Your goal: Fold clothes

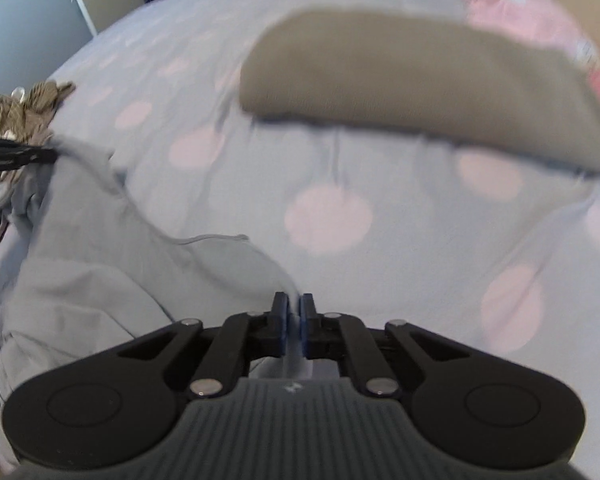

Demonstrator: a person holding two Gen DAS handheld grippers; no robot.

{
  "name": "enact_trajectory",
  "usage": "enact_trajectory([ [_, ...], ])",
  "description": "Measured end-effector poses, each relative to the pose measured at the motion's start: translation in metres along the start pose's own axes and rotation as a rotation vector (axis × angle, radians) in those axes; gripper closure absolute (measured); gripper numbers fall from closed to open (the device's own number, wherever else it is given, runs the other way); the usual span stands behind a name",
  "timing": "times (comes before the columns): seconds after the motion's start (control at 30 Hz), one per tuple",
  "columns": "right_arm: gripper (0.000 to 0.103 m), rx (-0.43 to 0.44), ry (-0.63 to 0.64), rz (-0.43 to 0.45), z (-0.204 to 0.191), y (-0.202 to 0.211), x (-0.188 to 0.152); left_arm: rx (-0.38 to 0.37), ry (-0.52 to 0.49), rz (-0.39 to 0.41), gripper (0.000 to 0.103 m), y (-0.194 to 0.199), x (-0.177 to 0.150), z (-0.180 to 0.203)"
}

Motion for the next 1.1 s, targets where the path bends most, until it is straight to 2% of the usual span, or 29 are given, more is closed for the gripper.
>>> enact_trajectory([
  [0.17,0.096,-0.065,0.014,0.154,-0.005,0.049,0.022,0.024,0.049,0.148,0.097,0.087,0.01,-0.007],
  [0.37,0.096,-0.125,0.063,0.439,-0.022,0.166,0.059,0.031,0.066,0.39,0.097,0.216,0.023,0.0],
  [0.47,0.096,-0.169,0.106,0.55,-0.032,0.228,0.076,0.038,0.058,0.494,0.097,0.281,0.025,0.012],
  [0.63,0.096,-0.218,0.158,0.685,-0.051,0.324,0.09,0.072,0.031,0.639,0.098,0.377,0.022,0.038],
  [0.87,0.096,-0.264,0.276,0.8,-0.082,0.437,0.072,0.128,-0.019,0.795,0.098,0.483,0.013,0.067],
  [1.1,0.097,-0.295,0.327,0.923,-0.108,0.507,0.023,0.174,-0.043,0.911,0.098,0.546,-0.018,0.097],
])
Point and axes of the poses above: each gripper's, at about its wrist camera, not at the fingertips, and y roughly against the way its jaws point, z to its right, x to its top, the point moved 7 cm from there along -y, roughly the way its jaws point, and after that the axes turned 6 degrees about -z, right-handed, at the moved point
